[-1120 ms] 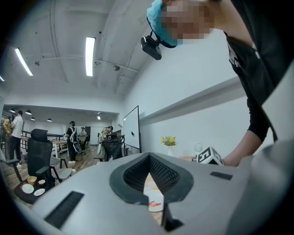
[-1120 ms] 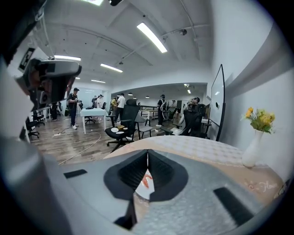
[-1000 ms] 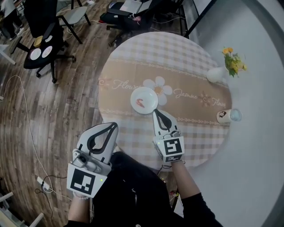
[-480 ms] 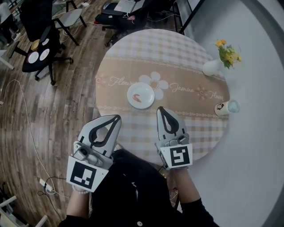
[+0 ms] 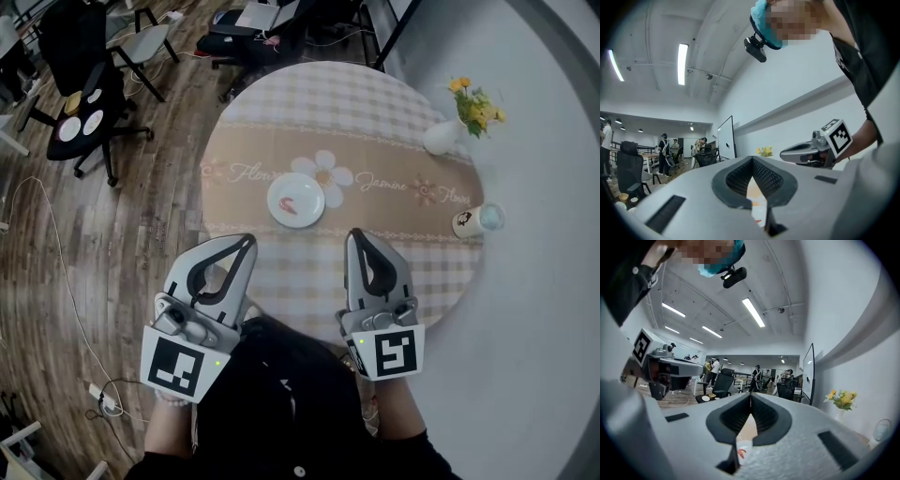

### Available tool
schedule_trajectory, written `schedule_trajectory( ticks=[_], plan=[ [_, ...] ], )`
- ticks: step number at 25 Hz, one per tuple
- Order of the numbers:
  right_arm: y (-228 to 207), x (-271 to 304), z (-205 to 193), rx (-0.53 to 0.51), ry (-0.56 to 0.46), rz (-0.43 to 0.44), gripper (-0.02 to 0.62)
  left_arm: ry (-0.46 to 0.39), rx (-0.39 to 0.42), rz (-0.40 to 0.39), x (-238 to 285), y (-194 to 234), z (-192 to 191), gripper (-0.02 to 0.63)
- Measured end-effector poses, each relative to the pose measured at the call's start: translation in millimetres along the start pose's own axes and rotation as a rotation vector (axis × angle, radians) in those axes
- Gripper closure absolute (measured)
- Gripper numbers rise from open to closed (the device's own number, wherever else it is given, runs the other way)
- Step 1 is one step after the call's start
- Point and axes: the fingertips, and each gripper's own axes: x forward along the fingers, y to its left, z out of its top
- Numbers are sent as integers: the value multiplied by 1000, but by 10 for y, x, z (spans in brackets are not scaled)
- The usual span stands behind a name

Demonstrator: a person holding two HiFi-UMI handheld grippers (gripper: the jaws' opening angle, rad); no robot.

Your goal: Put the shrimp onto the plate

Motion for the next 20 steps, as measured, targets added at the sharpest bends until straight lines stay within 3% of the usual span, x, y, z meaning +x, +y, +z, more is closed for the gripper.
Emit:
schedule_trajectory(
  ticks=[20],
  plan=[
    [42, -49, 164, -26, -33, 7, 594, -16, 13, -7, 15, -16, 48, 606]
  ],
)
